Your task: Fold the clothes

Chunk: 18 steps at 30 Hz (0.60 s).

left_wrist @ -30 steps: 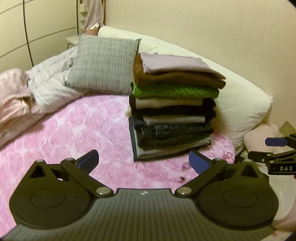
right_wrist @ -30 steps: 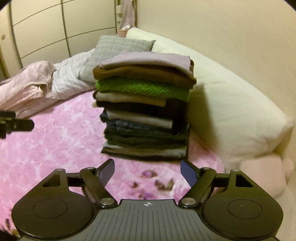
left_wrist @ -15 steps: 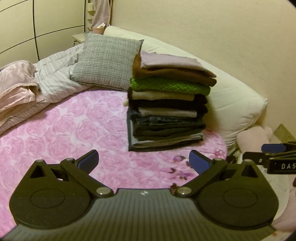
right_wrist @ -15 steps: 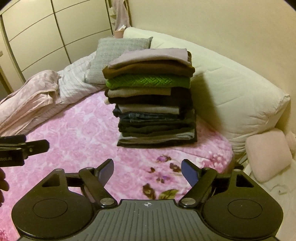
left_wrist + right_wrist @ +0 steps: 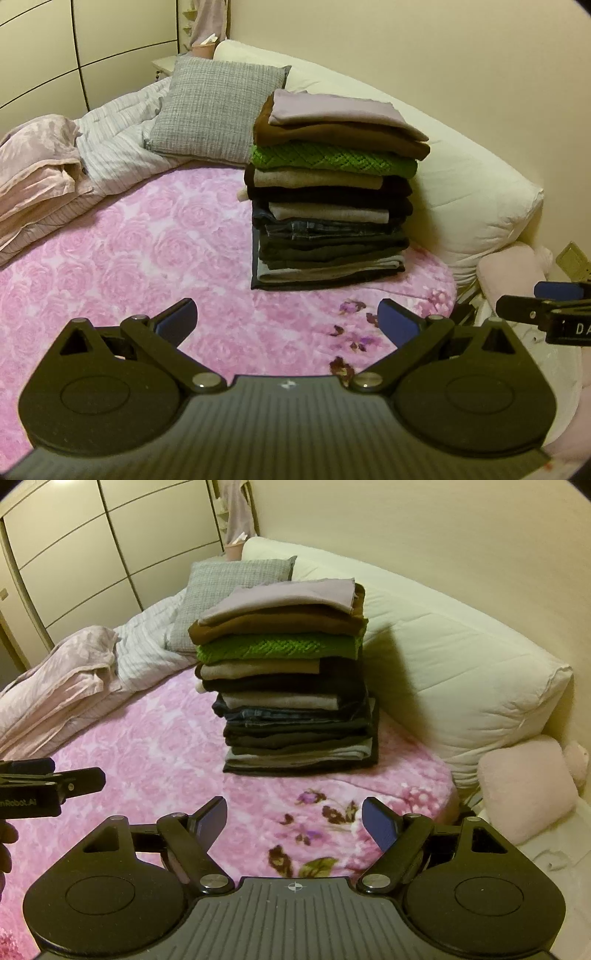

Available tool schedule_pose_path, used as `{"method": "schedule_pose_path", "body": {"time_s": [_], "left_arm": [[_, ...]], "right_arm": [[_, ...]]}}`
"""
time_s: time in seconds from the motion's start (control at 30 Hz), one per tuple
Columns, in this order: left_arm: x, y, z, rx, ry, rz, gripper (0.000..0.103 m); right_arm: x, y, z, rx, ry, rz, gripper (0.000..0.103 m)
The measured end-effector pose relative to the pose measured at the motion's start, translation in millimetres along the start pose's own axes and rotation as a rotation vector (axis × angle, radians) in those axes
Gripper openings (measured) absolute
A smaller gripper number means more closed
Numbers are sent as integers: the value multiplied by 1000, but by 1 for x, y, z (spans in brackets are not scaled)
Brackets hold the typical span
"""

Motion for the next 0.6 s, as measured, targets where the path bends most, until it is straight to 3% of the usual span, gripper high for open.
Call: {"method": "schedule_pose_path", "body": {"time_s": [0.6], "left_arm": [[12,3,2,-13,-10,-26,102]], "right_arm": [[-11,0,-2,-14,25,9,77]]}}
Point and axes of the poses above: each gripper's, at about its wrist camera, not at the fingertips, and y roughly against the way its jaws point, x to its right, z to its underside, the point moved 1 cm from there along -y, roughly the way its jaws point, and after that the axes turned 9 degrees about -y, right-handed, at the moved point
